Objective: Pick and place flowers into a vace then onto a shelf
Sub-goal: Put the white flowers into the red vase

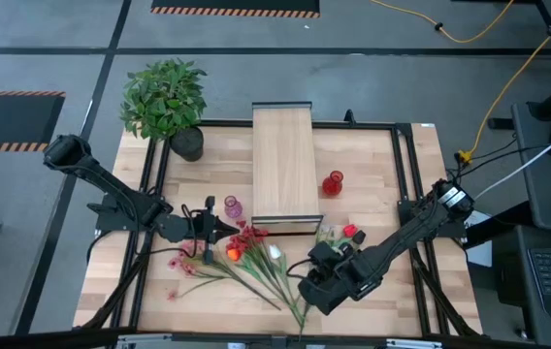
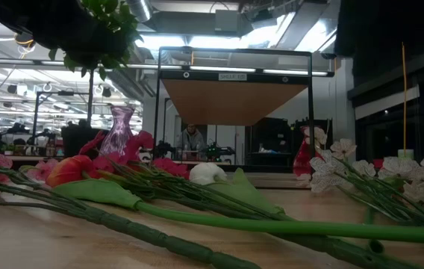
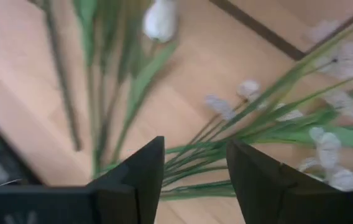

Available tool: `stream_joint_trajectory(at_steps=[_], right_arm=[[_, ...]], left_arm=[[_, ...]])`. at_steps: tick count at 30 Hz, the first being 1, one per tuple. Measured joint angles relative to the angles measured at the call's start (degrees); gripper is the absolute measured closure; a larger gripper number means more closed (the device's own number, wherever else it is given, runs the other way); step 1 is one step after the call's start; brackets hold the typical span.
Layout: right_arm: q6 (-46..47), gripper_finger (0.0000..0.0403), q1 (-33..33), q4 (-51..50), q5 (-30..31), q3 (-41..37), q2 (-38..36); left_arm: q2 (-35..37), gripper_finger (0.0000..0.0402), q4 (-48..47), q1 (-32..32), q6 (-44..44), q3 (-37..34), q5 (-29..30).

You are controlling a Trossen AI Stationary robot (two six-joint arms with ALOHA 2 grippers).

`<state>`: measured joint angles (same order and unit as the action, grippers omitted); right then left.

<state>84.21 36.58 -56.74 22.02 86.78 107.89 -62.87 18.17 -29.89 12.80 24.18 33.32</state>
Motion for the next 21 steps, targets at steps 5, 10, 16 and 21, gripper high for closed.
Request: stream_joint_trajectory(at_steps=[5,10,16,21], right_arm=[[2.4,0.0228,0.2,-0.3,-1.3,0.0,3.2],[3.2,0.0228,0.1,-0.2,-5.7,0.0,5.6],[4.7,0.0228,0.1,0.4,-5.8,0.0,6.2],[7.0,0.0228,0.1,0.4,-5.7,0.0,6.3]], left_arm=[[0.0,0.0398,0.0,0.0,-0.2,0.0,0.5],[0.0,0.0398,0.0,0.0,-1.0,0.0,1.3],[0.0,0.0398,0.0,0.0,-1.0,0.0,1.3],[0.0,0.0398,0.0,0.0,-1.0,0.0,1.4]])
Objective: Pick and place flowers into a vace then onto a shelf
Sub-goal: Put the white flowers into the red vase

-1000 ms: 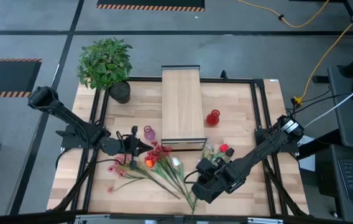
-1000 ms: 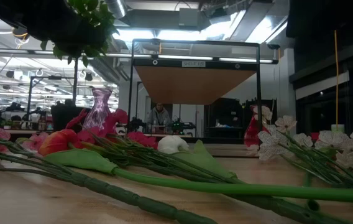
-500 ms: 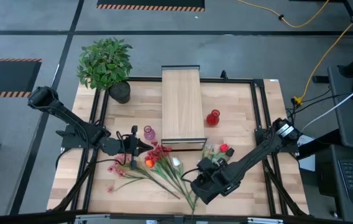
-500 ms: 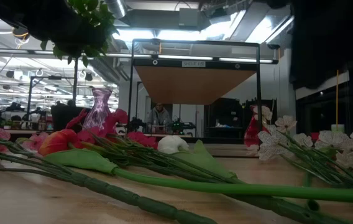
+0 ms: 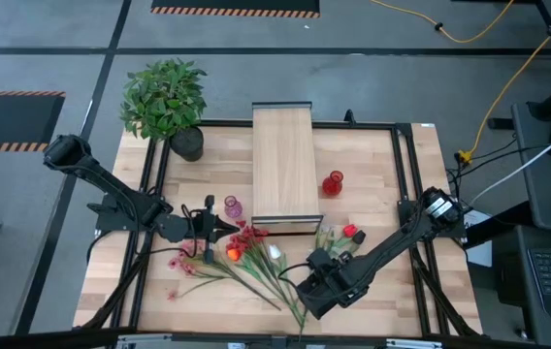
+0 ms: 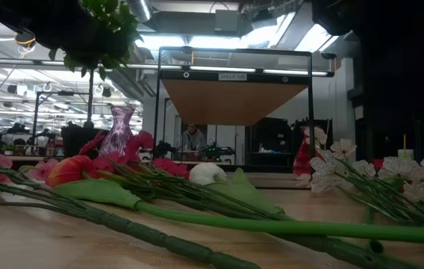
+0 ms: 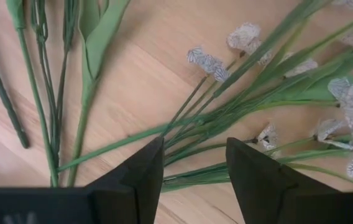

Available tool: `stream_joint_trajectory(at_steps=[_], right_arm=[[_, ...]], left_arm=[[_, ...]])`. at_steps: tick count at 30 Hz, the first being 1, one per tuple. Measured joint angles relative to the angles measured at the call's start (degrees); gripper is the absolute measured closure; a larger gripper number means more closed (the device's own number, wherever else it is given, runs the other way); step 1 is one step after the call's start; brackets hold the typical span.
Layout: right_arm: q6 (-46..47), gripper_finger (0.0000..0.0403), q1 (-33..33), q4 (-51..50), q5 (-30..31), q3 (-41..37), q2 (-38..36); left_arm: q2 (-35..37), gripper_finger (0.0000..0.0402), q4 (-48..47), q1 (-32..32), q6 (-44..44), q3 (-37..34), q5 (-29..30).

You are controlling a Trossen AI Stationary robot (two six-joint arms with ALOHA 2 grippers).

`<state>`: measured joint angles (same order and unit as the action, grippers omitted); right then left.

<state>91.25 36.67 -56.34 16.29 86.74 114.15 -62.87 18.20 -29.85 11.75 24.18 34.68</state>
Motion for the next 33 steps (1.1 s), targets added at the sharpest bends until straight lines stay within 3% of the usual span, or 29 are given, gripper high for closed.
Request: stream_joint_trajectory(at_steps=[33], right_arm=[[7.2,0.0228,-0.1,2.8,-0.6,0.0,5.8]], left_arm=[[0.0,0.0398,0.0,0.0,0.1,0.0,-0.2]])
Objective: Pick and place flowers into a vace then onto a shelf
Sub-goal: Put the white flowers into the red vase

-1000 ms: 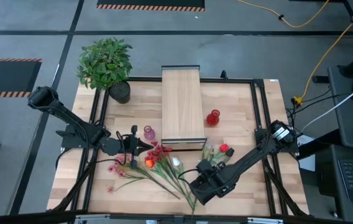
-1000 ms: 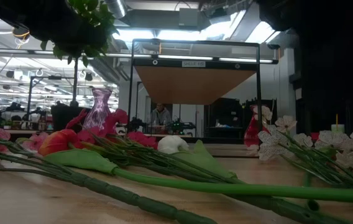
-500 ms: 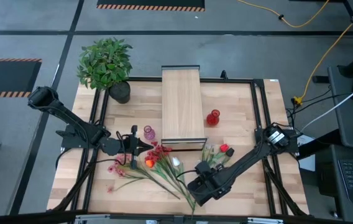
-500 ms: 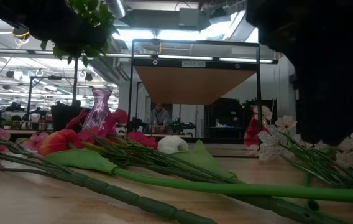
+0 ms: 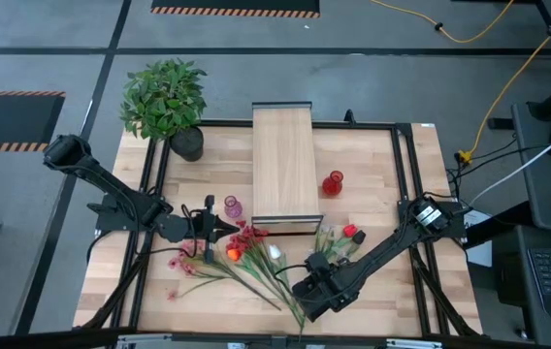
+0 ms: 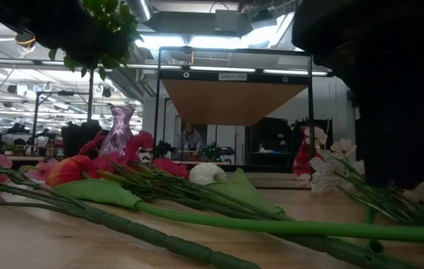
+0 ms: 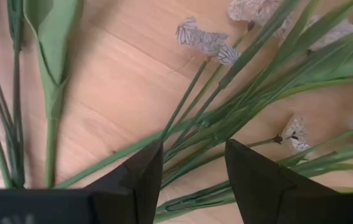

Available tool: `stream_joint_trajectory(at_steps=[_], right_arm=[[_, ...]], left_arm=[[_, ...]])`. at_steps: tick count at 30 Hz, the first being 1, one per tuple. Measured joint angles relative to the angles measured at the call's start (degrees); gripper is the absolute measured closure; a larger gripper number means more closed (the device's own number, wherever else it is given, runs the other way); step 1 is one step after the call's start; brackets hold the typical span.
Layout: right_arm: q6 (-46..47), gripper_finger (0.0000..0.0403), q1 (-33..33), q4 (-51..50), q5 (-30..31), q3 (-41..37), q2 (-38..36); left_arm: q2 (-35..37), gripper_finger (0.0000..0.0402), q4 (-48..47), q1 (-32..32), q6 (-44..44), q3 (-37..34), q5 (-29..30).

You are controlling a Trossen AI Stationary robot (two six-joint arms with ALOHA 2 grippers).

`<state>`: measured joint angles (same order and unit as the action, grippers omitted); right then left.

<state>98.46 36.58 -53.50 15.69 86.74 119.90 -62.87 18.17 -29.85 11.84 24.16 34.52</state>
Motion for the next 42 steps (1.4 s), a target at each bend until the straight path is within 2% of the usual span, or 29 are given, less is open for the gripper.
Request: stream_joint_trajectory(at_steps=[12,19,29,33,40,42], right_arm=[[3.1,0.0228,0.0,-0.6,1.2,-0.1,0.0],[4.5,0.0228,0.1,6.4,1.9,-5.5,-0.1],[4.4,0.0232,0.1,7.1,1.6,-6.3,-0.2],[4.5,0.0268,0.0,6.6,1.1,-6.4,-0.2],[4.6,0.0385,0.0,6.1,1.2,-6.5,0.0],[4.9,0.0392,0.0,6.1,1.4,-6.5,0.0]], left_arm=[[0.0,0.0398,0.0,0.0,0.0,0.0,0.0],[0.0,0.0398,0.0,0.0,0.0,0.0,0.0],[0.0,0.0398,0.0,0.0,0.0,0.0,0.0],[0.0,0.0398,0.0,0.0,0.0,0.0,0.0],[0.0,0.0398,0.0,0.0,0.0,0.0,0.0],[0.0,0.0398,0.0,0.0,0.0,0.0,0.0]])
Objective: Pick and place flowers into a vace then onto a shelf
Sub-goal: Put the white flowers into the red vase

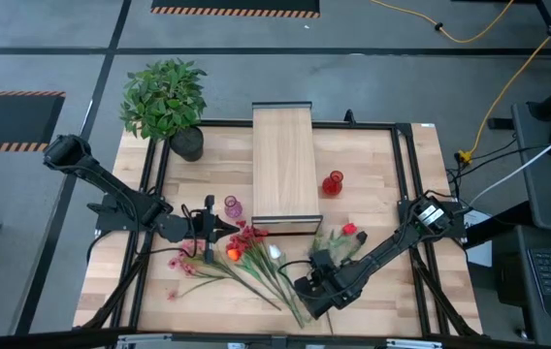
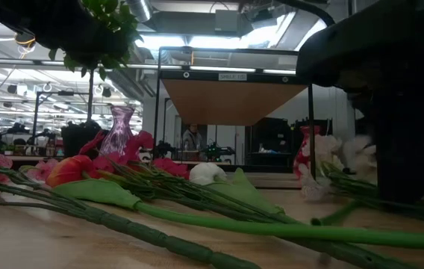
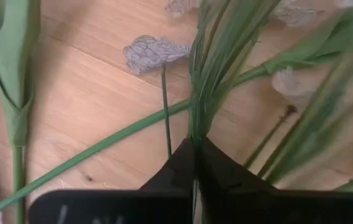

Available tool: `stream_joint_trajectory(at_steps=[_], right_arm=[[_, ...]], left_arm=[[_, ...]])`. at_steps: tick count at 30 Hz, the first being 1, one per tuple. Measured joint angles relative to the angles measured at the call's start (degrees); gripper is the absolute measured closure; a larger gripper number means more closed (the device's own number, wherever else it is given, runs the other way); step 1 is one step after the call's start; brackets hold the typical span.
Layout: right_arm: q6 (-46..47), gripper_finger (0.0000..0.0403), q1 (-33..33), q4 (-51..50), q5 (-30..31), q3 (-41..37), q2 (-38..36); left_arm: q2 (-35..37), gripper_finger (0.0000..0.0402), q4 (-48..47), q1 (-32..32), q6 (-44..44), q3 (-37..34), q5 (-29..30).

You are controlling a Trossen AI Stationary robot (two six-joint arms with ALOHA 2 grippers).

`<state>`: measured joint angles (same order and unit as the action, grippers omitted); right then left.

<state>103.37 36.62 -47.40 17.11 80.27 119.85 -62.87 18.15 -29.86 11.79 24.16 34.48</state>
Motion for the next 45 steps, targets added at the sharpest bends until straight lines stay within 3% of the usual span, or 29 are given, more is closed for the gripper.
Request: stream_joint_trajectory(at_steps=[17,35,45], right_arm=[[0.6,0.0401,2.5,-2.6,2.2,-0.2,-5.0],[1.7,0.0402,5.5,-15.9,6.3,-0.1,-13.9],[10.2,0.0403,8.3,-30.6,8.2,-0.1,-17.7]], left_arm=[[0.0,0.0398,0.0,0.0,0.0,0.0,0.0],[0.0,0.0398,0.2,0.0,0.0,0.0,0.5],[0.0,0.0398,0.3,0.0,0.0,0.0,0.0]])
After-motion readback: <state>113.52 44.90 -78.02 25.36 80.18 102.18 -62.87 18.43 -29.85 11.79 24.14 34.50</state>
